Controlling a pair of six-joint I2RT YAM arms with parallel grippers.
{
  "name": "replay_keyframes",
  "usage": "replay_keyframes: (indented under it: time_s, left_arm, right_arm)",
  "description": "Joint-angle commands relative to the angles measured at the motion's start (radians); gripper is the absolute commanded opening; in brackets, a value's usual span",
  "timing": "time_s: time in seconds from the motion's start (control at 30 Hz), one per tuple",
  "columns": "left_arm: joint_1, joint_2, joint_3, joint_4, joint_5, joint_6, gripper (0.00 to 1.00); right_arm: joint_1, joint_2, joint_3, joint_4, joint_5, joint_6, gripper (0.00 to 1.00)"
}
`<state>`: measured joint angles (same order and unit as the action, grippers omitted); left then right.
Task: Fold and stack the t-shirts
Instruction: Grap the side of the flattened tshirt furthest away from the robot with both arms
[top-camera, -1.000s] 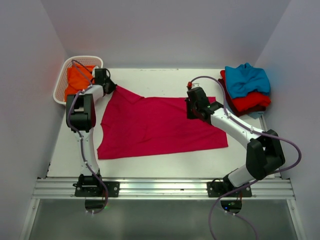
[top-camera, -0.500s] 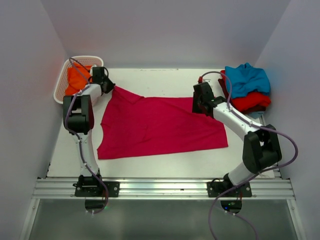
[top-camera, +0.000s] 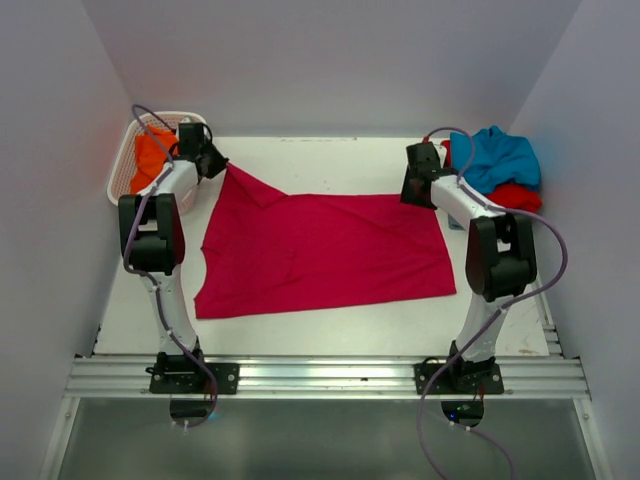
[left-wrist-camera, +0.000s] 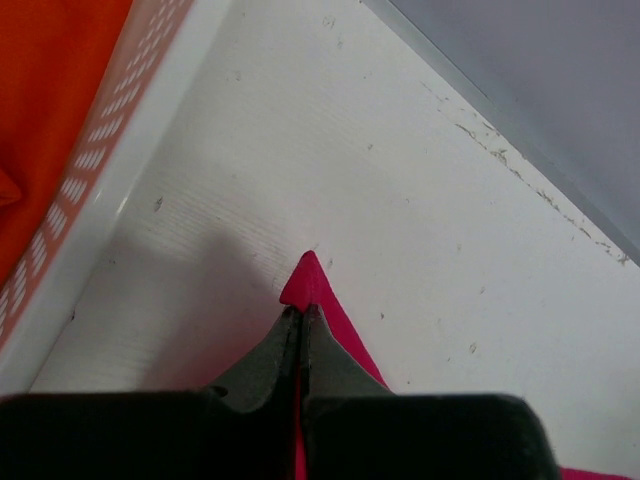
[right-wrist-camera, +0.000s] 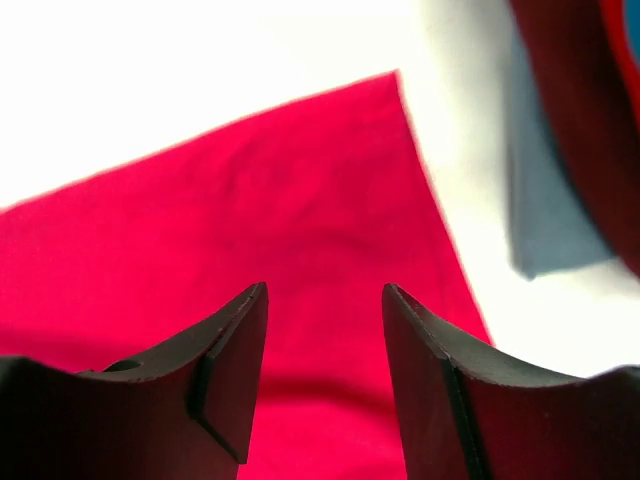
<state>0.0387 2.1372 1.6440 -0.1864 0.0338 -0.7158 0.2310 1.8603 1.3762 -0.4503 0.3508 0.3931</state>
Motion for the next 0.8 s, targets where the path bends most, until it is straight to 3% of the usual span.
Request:
replay_keyframes:
  time_s: [0.0,0.57,0.7,0.77]
  left_arm:
    - [0.003,-0.066,0.034,-0.034,0.025,0.022,0.00]
    - [0.003,-0.068,0.048,-0.042,0.032,0.027,0.00]
    - [0.004,-0.074,0.046,-0.042,0.031,0.030,0.00]
    - [0.003,-0.074,0.046,-0.042,0.032,0.027,0.00]
  right_arm:
    - [-0.062,0.075,0.109,-0.014,0.024,0.010,0.54]
    - [-0.167,0.327,0.311,-0.019,-0.035,0.012,0.52]
    - [-0.170,0.327,0.296,0.001,-0.058,0.024,0.41]
    - [-0.170,0.324,0.285,0.016,-0.065,0.026,0.26]
